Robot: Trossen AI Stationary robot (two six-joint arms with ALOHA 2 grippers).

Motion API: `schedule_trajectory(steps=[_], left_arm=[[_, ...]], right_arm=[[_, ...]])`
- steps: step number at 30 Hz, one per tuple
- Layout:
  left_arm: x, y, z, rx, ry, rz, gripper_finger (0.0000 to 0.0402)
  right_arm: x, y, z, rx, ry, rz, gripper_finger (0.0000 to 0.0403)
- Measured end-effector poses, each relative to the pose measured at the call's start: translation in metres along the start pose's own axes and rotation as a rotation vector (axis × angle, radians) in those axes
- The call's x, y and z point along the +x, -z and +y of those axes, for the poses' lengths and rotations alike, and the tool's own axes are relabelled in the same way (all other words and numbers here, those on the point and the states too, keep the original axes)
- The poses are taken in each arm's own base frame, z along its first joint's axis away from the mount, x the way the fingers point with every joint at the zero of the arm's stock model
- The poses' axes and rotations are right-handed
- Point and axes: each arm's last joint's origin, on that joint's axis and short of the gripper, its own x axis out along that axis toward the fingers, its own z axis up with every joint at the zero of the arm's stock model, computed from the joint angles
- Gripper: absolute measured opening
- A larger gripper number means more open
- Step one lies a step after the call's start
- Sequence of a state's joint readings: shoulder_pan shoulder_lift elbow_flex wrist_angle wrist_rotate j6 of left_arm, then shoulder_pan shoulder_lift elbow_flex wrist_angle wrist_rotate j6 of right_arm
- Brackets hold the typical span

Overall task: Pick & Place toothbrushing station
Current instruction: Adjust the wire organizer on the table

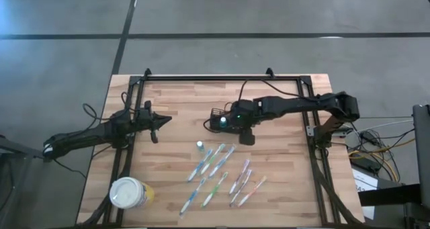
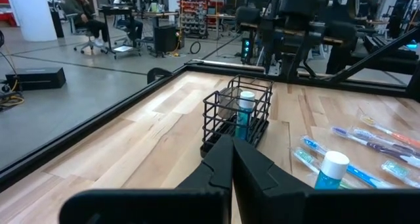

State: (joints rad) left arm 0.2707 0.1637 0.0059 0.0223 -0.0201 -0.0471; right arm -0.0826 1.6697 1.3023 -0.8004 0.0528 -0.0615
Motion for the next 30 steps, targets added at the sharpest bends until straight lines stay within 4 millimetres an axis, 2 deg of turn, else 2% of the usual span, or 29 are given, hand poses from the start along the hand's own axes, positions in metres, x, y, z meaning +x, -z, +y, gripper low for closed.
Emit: schedule_trajectory(steps=[5,12,21,30], left_arm=[[0.0,0.0,0.0,0.0,0.0,0.002,0.0005],[0.0,0.0,0.0,0.001,0.0,0.004,0.0005],[0.0,0.0,0.0,0.0,0.001,0.004,0.0005],[0.0,0.0,0.0,-0.001,0.001,0.004,0.0005]], right_arm=[[0.015,-0.001,0.0,-0.009,0.001,0.042,0.0171],[0.023,0.0,-0.002,-0.029,0.049,0.074,0.0168],[0.023,0.001,-0.013,-0.024,0.061,0.074,0.0127],[0.023,0.001,-0.013,-0.074,0.057,0.077,0.0085]])
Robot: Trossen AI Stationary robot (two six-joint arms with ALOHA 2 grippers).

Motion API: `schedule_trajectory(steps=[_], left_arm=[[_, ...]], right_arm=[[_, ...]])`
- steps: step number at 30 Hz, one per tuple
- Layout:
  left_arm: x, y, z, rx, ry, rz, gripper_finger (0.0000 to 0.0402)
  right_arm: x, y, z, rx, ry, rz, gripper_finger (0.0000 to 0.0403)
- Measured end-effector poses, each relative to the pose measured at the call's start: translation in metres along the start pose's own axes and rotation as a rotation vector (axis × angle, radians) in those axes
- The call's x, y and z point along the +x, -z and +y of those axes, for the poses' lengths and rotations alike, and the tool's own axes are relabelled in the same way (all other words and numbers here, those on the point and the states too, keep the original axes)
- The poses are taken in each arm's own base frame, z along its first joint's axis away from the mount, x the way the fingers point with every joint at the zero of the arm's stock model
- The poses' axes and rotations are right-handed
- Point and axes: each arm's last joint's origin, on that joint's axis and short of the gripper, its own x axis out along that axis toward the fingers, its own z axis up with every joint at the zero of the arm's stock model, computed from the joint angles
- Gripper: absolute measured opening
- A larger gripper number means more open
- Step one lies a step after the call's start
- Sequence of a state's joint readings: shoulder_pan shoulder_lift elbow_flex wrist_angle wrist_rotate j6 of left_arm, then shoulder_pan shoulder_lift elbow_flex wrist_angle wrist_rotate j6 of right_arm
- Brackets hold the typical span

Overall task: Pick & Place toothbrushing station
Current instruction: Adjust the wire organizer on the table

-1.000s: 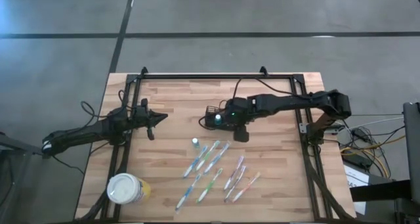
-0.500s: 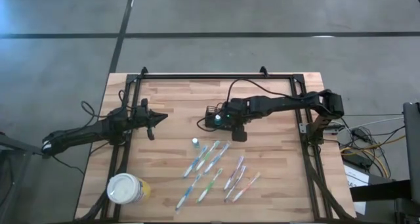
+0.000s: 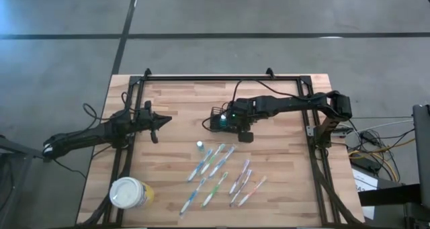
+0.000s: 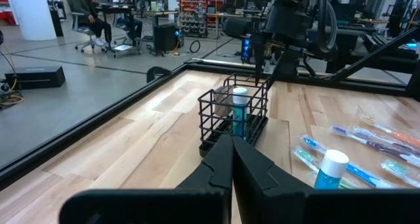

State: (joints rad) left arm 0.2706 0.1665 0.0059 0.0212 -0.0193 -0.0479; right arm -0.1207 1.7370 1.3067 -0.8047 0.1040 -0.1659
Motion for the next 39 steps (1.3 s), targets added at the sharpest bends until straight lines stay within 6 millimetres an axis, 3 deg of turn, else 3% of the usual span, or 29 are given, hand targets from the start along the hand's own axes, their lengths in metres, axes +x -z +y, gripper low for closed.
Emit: schedule_trajectory(steps=[15,32,39], left_arm=[[0.0,0.0001,0.0,-0.002,0.001,0.001,0.0005],[0.0,0.0001,0.0,-0.002,0.0,0.001,0.0005],[0.0,0.0001,0.0,-0.002,0.0,0.001,0.0005]], right_arm=[[0.0004,0.0021,0.0001,-0.079,-0.004,0.018,0.0013],[0.0004,0.0026,0.0012,-0.005,-0.029,0.022,0.001],[0.0003,0.0026,0.0018,0.007,-0.045,0.02,0.0033]])
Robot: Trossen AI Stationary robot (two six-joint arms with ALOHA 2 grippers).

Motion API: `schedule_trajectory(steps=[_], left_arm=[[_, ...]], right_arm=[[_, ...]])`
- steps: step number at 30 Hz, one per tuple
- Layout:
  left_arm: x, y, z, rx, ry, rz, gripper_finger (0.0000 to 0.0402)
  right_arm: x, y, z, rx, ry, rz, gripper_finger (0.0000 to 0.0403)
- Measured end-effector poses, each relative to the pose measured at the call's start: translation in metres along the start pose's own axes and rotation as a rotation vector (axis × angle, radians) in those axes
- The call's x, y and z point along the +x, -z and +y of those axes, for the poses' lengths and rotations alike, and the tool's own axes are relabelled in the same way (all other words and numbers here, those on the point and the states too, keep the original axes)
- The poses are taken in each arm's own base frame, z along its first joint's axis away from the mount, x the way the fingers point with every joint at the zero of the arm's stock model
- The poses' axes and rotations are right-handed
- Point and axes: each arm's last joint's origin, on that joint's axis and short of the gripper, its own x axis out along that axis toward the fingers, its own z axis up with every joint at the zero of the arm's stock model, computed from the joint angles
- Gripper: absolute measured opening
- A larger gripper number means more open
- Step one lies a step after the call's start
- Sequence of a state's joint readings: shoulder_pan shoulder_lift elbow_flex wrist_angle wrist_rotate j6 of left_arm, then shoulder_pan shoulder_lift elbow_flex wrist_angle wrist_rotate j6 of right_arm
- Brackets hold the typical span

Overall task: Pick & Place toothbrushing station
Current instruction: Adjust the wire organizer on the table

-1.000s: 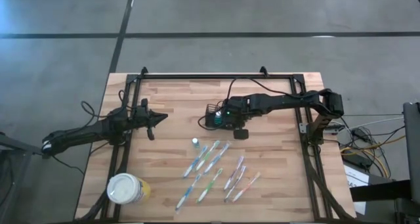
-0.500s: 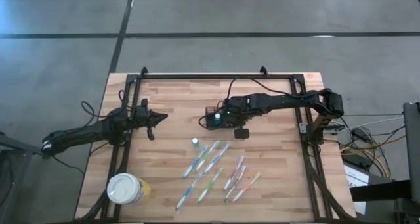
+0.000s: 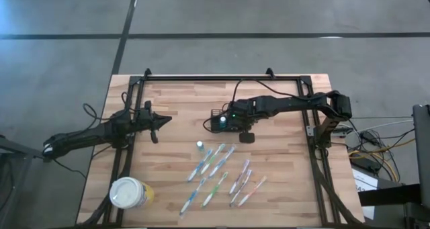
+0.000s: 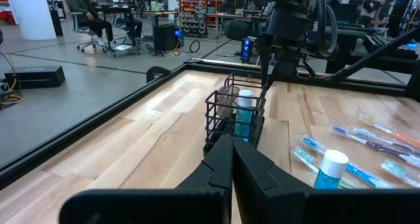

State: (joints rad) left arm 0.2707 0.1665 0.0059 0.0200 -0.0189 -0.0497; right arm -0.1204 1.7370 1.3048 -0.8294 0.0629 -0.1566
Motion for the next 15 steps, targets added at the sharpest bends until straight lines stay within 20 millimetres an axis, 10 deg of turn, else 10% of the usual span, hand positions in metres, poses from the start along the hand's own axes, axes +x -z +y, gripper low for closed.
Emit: schedule_trajectory(steps=[15], left_arm=[[0.0,-0.0001,0.0,0.0,0.0,-0.001,0.0005]], right_arm=[[-0.0014,-0.0008,0.0008,0.024,-0.038,-0.005,0.0116]])
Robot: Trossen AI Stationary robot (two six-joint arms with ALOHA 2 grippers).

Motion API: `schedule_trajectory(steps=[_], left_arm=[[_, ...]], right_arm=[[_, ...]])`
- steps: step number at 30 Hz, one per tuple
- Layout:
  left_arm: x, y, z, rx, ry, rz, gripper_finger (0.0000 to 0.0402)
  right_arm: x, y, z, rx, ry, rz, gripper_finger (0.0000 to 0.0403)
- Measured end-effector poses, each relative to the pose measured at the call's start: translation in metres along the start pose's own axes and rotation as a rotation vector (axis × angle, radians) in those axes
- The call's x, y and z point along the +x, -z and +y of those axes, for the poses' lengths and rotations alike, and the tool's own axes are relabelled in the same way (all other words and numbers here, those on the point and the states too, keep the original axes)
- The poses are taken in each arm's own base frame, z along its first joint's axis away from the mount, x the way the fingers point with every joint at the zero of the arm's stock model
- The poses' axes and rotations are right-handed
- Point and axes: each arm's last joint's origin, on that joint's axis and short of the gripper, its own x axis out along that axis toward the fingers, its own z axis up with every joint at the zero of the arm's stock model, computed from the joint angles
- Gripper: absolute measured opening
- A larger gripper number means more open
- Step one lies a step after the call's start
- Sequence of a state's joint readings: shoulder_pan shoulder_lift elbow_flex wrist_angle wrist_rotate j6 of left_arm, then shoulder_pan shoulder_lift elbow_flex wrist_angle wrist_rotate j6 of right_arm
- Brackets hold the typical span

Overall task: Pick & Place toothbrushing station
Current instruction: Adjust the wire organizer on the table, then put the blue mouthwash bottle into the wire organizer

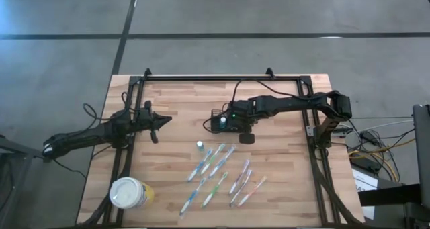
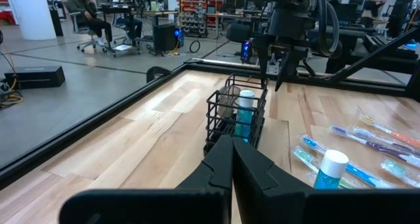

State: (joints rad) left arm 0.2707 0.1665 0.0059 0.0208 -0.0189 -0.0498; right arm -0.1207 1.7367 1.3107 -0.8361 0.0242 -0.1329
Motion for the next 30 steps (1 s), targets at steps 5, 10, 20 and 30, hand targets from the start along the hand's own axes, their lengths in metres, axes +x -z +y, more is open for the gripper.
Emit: schedule_trajectory(steps=[5,10,20,30], left_arm=[[0.0,0.0,0.0,0.0,0.0,0.0,0.0005],[0.0,0.0,0.0,0.0,0.0,0.0,0.0005],[0.0,0.0,0.0,-0.001,0.0,0.0,0.0005],[0.0,0.0,0.0,-0.006,0.001,0.004,0.0005]], right_arm=[[-0.008,-0.004,-0.001,0.003,0.003,-0.018,0.0143],[-0.019,-0.008,-0.002,0.021,0.004,-0.022,0.0163],[-0.098,0.006,-0.001,-0.051,0.046,-0.427,0.0148],[-0.165,0.102,0.015,-0.064,-0.054,-1.065,0.0071]])
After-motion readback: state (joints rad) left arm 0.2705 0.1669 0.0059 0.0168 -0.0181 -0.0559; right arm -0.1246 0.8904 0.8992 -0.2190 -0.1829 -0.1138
